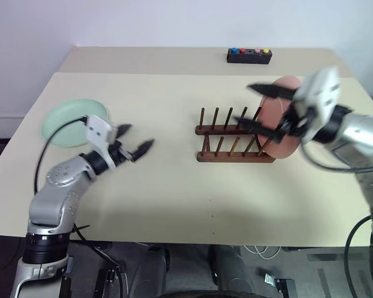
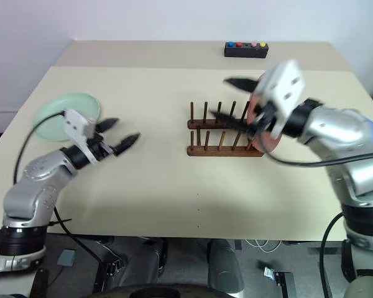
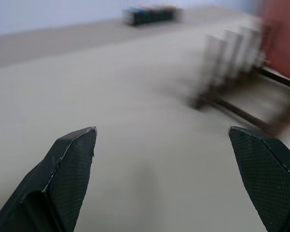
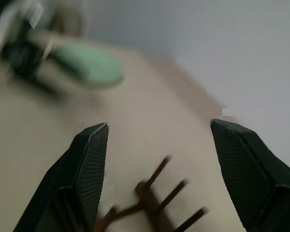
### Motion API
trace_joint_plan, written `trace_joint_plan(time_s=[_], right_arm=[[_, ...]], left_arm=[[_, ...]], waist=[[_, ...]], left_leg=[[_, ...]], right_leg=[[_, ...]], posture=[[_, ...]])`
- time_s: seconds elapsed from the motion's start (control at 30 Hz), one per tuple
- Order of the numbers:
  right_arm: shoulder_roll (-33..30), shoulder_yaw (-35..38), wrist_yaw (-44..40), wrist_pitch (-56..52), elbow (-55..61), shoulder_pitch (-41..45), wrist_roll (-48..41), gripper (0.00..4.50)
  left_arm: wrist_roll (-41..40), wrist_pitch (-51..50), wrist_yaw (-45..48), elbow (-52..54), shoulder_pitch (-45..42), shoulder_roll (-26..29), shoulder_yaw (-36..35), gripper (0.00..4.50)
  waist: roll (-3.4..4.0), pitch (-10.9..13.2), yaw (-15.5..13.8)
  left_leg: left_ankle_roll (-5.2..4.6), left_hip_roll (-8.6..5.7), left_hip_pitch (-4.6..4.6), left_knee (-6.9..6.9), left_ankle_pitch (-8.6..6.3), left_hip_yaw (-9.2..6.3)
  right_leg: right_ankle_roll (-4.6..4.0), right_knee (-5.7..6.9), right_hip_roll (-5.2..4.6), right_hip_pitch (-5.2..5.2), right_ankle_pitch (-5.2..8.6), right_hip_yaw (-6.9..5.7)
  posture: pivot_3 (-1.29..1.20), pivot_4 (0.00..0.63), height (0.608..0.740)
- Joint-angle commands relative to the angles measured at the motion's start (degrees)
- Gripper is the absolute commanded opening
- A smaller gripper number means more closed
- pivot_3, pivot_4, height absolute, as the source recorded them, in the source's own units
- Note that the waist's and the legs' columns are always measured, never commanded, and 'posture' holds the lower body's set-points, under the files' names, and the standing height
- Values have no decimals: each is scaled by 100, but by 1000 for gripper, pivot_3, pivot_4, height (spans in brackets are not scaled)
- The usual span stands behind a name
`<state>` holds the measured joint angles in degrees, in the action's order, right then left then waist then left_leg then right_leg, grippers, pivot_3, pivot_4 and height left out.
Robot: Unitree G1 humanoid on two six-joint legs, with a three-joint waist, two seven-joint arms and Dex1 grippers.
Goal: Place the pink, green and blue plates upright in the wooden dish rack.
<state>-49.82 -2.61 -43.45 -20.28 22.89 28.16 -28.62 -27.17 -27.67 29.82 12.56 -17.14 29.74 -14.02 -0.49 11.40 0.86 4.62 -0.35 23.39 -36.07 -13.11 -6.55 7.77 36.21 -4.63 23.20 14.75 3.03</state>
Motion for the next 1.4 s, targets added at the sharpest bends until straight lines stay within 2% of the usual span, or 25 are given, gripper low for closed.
trace_joint_plan(time_s=[0.03, 0.13, 0.37, 0.67, 0.83, 0.93, 1.0, 1.03, 1.07, 1.1, 1.2, 1.23, 1.4], right_arm=[[268, -84, -102, 334, 52, 123, 333, 3384], [447, -132, -225, 376, 41, 154, 447, 3384], [780, -212, -369, 399, 34, 173, 656, 3384], [965, -207, -406, 410, 39, 67, 883, 3384], [1003, -165, -402, 417, 40, -21, 973, 3384], [1012, -137, -394, 431, 31, -55, 1018, 3449], [1024, -121, -385, 431, 39, -66, 1035, 3449], [1026, -111, -376, 433, 44, -82, 1044, 3449], [1028, -105, -370, 439, 46, -94, 1057, 3449], [1028, -103, -365, 449, 45, -104, 1073, 3449], [1035, -104, -355, 469, 27, -108, 1110, 3449], [1041, -106, -357, 482, 18, -106, 1117, 3449], [1076, -125, -360, 553, -42, -73, 1203, 3449]], left_arm=[[305, 103, -1082, -541, -404, 45, -820, 4500], [582, -27, -1793, -1001, -635, 153, -1159, 4500], [565, -902, -3219, -2143, -1196, 193, -2016, 4500], [541, -1535, -3542, -2975, -1585, 119, -2001, 4500], [511, -1452, -3768, -3709, -1983, 44, -2134, 4500], [507, -1264, -3796, -3957, -2142, 22, -2138, 3620], [483, -1150, -3810, -4021, -2178, 11, -2177, 2654], [484, -1109, -3810, -4025, -2172, 11, -2183, 2654], [493, -1083, -3811, -4031, -2166, 18, -2174, 2013], [496, -1047, -3809, -4026, -2159, 17, -2170, 1907], [456, -947, -3736, -3916, -2147, -10, -2139, 399], [448, -939, -3694, -3835, -2130, -19, -2103, 25], [357, -748, -3653, -3528, -2053, -99, -2111, 25]], waist=[[-1, 0, -1], [-1, 0, 13], [-16, 0, 10], [-27, -3, 2], [-33, -7, 2], [-34, -7, 21], [-34, -7, 25], [-34, -7, 23], [-34, -7, 19], [-35, -7, 17], [-35, -8, 8], [-37, -9, 5], [-37, -9, 2]], left_leg=[[0, 0, 0, 0, 0, 0], [0, 0, -1, 0, 0, -1], [1, -1, -2, -2, 0, -4], [2, -2, -2, -1, 1, -6], [3, -3, -2, -3, 1, -8], [3, -3, -4, 2, 1, -8], [3, -3, -4, 1, 2, -7], [3, -3, -4, 1, 2, -8], [3, -3, -4, 2, 2, -7], [3, -3, -4, 2, 2, -8], [3, -3, -3, 0, 2, -7], [3, -3, -3, 0, 2, -8], [4, -3, -4, -1, 2, -8]], right_leg=[[1, 0, 0, 0, 0, 0], [1, 2, 1, 0, -1, -1], [2, 5, 1, -1, -2, -3], [2, 6, 1, -1, -2, -5], [3, 8, 0, -3, -2, -7], [2, 12, 0, 1, -2, -6], [2, 13, 0, 2, -3, -6], [2, 13, 0, 2, -3, -6], [2, 13, 0, 2, -3, -6], [2, 13, 0, 2, -3, -6], [2, 13, -1, 1, -3, -6], [2, 13, -1, 1, -3, -6], [2, 13, -1, 0, -3, -6]], posture=[[0, 150, 734], [0, 150, 734], [0, 150, 734], [0, 150, 734], [0, 150, 734], [0, 150, 734], [0, 150, 734], [0, 150, 734], [0, 150, 734], [0, 150, 734], [0, 150, 734], [0, 150, 734], [0, 150, 734]])
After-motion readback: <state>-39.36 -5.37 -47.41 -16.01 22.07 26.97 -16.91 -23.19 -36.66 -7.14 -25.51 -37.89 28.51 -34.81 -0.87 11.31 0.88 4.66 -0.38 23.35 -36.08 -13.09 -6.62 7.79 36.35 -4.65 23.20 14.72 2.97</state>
